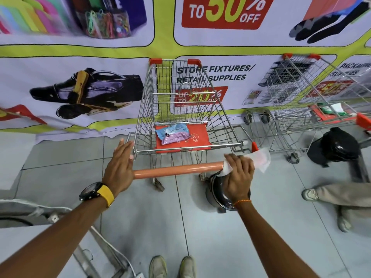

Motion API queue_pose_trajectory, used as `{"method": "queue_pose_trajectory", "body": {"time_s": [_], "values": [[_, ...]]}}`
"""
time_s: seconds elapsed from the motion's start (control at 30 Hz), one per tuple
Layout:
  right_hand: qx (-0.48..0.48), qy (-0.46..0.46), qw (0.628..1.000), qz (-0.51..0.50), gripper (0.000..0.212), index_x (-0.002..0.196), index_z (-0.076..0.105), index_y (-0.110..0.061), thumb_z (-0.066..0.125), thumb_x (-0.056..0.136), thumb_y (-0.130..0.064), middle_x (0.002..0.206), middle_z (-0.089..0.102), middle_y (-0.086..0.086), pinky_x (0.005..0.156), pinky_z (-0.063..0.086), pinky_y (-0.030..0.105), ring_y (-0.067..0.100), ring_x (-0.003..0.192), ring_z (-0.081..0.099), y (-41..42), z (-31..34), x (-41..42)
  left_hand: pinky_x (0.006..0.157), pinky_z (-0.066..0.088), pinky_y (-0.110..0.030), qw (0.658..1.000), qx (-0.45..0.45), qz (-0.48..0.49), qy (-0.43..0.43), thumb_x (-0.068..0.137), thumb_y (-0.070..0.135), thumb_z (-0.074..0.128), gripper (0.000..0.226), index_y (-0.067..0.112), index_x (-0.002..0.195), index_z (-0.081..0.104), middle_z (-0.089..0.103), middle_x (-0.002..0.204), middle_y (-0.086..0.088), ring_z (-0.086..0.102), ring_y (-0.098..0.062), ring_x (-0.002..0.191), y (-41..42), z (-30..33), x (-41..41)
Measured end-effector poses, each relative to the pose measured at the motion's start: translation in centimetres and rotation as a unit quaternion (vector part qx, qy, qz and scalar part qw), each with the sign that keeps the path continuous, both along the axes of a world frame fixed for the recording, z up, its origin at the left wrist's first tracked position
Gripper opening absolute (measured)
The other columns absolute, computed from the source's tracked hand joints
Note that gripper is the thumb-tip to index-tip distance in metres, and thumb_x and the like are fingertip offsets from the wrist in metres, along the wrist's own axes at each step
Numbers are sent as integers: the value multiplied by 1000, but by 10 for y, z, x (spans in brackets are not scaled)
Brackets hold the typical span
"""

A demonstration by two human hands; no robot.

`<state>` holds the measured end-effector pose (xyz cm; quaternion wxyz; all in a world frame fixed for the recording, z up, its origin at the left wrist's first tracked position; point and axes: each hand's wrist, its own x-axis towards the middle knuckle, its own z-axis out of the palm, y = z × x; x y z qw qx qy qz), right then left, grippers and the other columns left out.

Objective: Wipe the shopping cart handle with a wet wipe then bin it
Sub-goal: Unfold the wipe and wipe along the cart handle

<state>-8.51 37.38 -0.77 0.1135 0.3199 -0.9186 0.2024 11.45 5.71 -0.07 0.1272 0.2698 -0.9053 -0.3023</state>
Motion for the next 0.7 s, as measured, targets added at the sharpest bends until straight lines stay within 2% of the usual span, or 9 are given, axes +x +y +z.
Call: {"method": "queue_pose_trajectory", "body": {"time_s": [0.13, 0.27, 0.4, 0.5, 0.57, 0.7], "values": [[2, 0, 999, 52, 49, 132, 62, -13, 41, 89, -23, 131, 66, 9, 106, 37, 54, 35, 118, 57, -46, -9, 42, 121, 10, -37, 1000, 4, -3, 2, 97, 25, 27, 51, 9, 145, 36, 34, 155, -9, 12, -18, 148, 1, 2, 0], [27, 6, 989, 145, 49, 139, 56, -18, 40, 94, -28, 134, 64, 4, 106, 35, 47, 30, 120, 53, -124, -10, 111, 119, 12, -30, 1000, 3, 4, 5, 99, 26, 28, 50, 8, 144, 37, 33, 155, -12, 14, -18, 148, 1, -1, 0], [40, 30, 983, 177, 44, 138, 53, -15, 46, 96, -28, 131, 63, 4, 103, 38, 47, 30, 118, 56, -166, -4, 152, 118, 16, -32, 1000, 13, -1, -2, 98, 33, 25, 53, 11, 145, 36, 28, 157, -9, 12, -15, 148, -3, -3, 2], [36, 51, 985, 162, 45, 139, 55, -16, 41, 98, -28, 135, 63, 6, 105, 36, 47, 29, 124, 52, -136, -8, 124, 119, 20, -39, 1000, 11, -4, -2, 98, 35, 24, 55, 13, 146, 36, 29, 157, -8, 13, -15, 148, -6, -2, 6], [31, 35, 992, 121, 48, 139, 56, -16, 34, 100, -30, 138, 63, 7, 107, 35, 47, 30, 128, 50, -100, -10, 94, 118, 18, -36, 1000, 9, -2, -7, 97, 34, 24, 54, 12, 146, 35, 29, 157, -9, 14, -17, 148, -5, -1, 5], [26, 10, 999, 24, 47, 135, 59, -13, 36, 96, -26, 140, 62, 9, 113, 32, 50, 33, 129, 56, -22, -3, 27, 117, 13, -29, 1000, 12, 5, 0, 101, 22, 31, 47, 9, 146, 35, 31, 156, -10, 13, -18, 148, 2, 3, 1]]}}
